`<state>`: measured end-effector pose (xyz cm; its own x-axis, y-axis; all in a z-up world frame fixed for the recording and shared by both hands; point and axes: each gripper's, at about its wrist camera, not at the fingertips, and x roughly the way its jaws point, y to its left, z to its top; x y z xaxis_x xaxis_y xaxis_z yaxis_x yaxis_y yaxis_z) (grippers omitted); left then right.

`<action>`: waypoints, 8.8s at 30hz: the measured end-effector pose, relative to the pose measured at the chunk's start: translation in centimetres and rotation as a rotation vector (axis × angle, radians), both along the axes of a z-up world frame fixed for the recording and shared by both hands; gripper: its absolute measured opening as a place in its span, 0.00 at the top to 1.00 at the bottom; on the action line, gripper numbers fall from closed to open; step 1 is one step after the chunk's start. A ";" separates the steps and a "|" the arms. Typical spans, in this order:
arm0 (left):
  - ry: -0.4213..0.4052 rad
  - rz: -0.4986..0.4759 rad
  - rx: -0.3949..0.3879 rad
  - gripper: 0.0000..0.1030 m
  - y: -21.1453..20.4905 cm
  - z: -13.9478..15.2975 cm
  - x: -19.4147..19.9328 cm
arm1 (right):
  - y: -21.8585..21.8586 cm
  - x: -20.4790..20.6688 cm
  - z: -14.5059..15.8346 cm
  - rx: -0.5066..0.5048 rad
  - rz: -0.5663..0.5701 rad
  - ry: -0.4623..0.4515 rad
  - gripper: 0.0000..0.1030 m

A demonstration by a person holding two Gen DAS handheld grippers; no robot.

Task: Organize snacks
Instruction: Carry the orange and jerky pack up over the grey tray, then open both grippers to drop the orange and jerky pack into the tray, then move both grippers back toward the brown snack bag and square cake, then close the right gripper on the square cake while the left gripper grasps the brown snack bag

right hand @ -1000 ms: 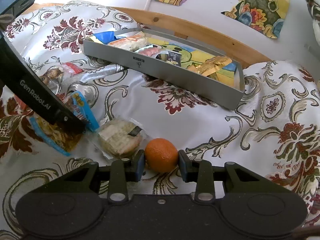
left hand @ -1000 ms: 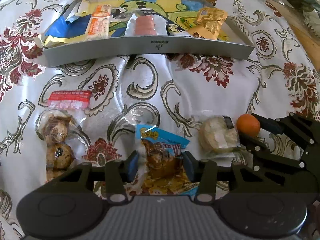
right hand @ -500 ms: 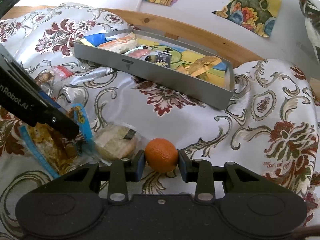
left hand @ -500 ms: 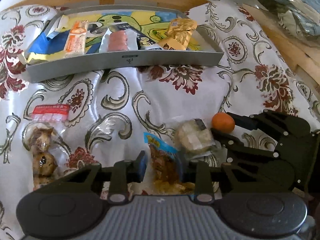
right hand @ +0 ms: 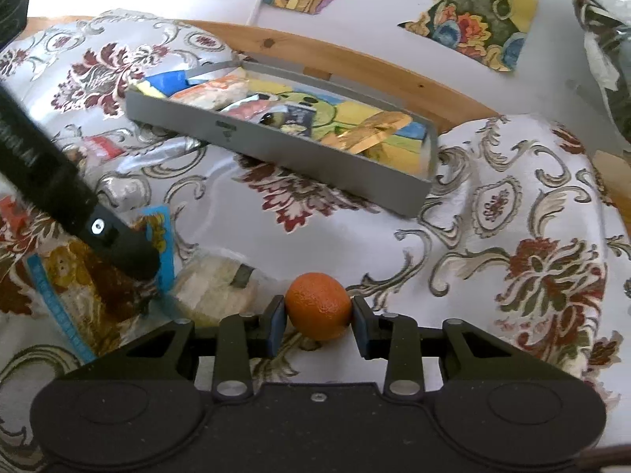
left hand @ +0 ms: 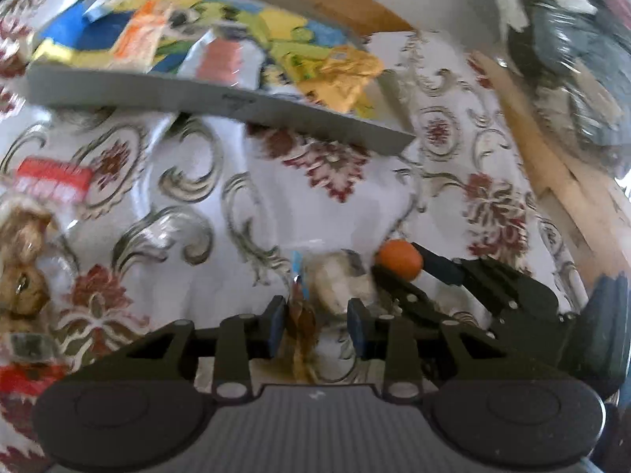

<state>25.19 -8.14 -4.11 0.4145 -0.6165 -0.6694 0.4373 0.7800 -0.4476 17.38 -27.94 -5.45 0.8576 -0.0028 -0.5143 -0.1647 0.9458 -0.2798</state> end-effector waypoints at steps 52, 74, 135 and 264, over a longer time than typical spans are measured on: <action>-0.370 0.180 0.120 0.75 1.8 8.1 11.3 | 4.7 8.3 8.9 0.067 0.075 -0.245 0.64; -0.362 0.245 0.101 0.74 0.2 4.6 17.4 | 2.5 18.2 6.6 0.059 -0.010 -0.102 0.64; -0.472 0.489 0.182 0.00 6.7 10.4 -4.7 | 1.7 -3.6 13.3 0.287 -0.089 -0.239 0.01; -0.206 0.346 0.409 0.52 7.4 -1.8 0.7 | 7.2 1.9 -1.8 0.283 0.092 0.091 0.48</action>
